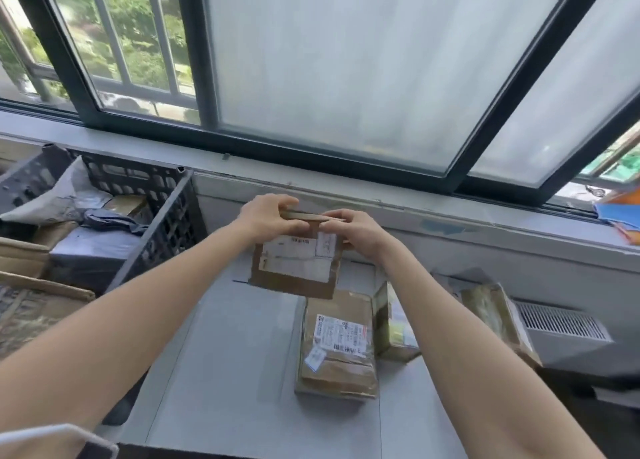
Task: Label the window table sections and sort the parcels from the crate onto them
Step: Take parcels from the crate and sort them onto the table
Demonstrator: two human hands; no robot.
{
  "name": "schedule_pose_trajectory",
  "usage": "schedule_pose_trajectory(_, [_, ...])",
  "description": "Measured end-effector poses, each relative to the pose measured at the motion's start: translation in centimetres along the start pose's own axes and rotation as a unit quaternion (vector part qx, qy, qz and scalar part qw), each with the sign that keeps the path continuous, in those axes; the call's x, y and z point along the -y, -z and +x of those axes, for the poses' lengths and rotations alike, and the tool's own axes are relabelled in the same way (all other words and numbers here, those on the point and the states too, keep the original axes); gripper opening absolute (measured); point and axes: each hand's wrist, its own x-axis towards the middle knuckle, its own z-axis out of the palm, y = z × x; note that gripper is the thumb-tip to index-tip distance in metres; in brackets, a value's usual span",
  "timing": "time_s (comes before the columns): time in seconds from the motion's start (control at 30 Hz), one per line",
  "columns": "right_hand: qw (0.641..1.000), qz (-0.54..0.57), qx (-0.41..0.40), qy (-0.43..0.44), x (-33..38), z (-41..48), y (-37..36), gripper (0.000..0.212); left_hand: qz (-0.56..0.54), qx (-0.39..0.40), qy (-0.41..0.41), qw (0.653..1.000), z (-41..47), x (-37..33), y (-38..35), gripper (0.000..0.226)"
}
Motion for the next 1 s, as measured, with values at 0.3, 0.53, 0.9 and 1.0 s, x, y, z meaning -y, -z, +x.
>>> schedule_pose_trajectory(0.3, [0.914,0.366,-0.171,-0.037,-7.8,-6.1,5.8,0.04,-0.368,0.06,0.213,0.903,2.6,-5.4,-7.3,0.063])
schedule_pose_trajectory(0.53, [0.9,0.34,-0.259,-0.086,-15.1,-12.0,11.2,0.038,-0.427,0.12,0.165,0.881,2.1,-12.9,-14.9,0.032])
schedule_pose_trajectory(0.9, [0.882,0.269,-0.356,-0.155,-26.8,-21.1,18.4,0.031,-0.339,0.151,0.202,0.906,0.0,-21.4,-30.5,0.032])
schedule_pose_trajectory(1.0, [0.882,0.255,-0.361,-0.165,-29.4,-24.3,20.0,0.032,-0.315,0.168,0.215,0.909,-1.2,-23.3,-34.0,0.023])
